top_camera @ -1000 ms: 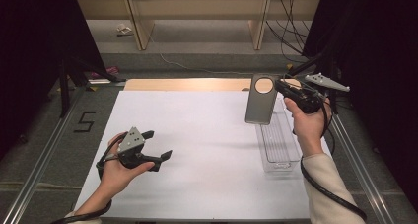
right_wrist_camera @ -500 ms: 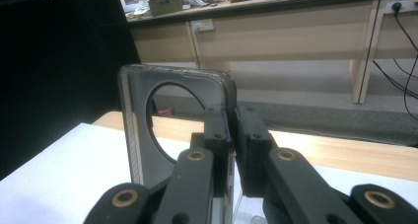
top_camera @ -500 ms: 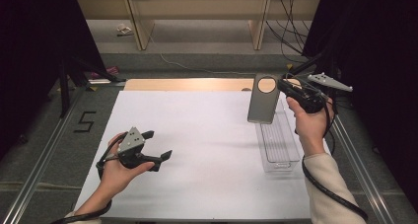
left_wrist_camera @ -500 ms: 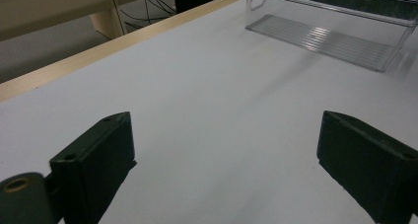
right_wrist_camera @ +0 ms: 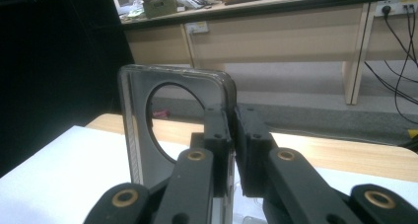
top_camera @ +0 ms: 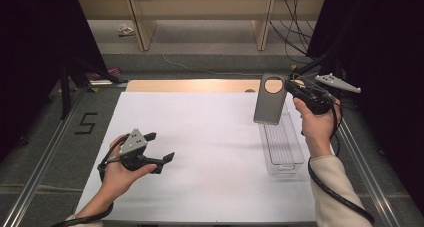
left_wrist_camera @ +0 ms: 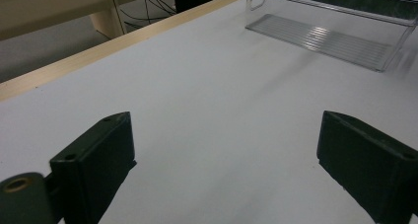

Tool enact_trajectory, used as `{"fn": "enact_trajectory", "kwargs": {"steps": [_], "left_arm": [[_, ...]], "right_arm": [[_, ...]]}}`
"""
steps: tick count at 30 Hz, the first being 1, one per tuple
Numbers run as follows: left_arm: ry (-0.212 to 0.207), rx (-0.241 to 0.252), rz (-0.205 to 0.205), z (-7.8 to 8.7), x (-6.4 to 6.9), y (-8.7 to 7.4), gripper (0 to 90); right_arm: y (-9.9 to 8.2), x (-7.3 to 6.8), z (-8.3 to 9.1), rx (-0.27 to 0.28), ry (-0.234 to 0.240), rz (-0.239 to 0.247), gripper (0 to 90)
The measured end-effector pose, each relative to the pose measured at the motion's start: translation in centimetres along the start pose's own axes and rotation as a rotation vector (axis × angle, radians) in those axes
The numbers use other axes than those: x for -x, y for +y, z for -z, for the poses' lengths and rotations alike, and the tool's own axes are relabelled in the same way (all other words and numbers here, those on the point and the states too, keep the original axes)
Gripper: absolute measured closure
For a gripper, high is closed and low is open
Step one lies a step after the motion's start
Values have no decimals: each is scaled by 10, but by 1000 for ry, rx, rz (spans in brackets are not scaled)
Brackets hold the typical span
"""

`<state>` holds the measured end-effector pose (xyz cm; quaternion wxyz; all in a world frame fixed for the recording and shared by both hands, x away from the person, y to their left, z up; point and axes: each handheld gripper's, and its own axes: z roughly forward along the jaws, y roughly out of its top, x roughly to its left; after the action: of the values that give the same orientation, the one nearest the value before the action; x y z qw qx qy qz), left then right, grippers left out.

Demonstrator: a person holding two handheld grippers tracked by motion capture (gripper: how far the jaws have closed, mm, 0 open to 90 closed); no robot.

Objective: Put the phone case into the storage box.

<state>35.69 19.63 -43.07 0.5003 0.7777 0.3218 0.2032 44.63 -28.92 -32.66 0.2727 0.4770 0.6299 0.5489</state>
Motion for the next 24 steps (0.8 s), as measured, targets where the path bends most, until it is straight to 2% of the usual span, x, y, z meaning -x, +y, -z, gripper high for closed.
{"fn": "enact_trajectory", "kwargs": {"steps": [24], "left_arm": [[1, 1, 0, 0, 0, 0, 71]], "right_arm": [[1, 5, 3, 10, -22, 3, 851]]}}
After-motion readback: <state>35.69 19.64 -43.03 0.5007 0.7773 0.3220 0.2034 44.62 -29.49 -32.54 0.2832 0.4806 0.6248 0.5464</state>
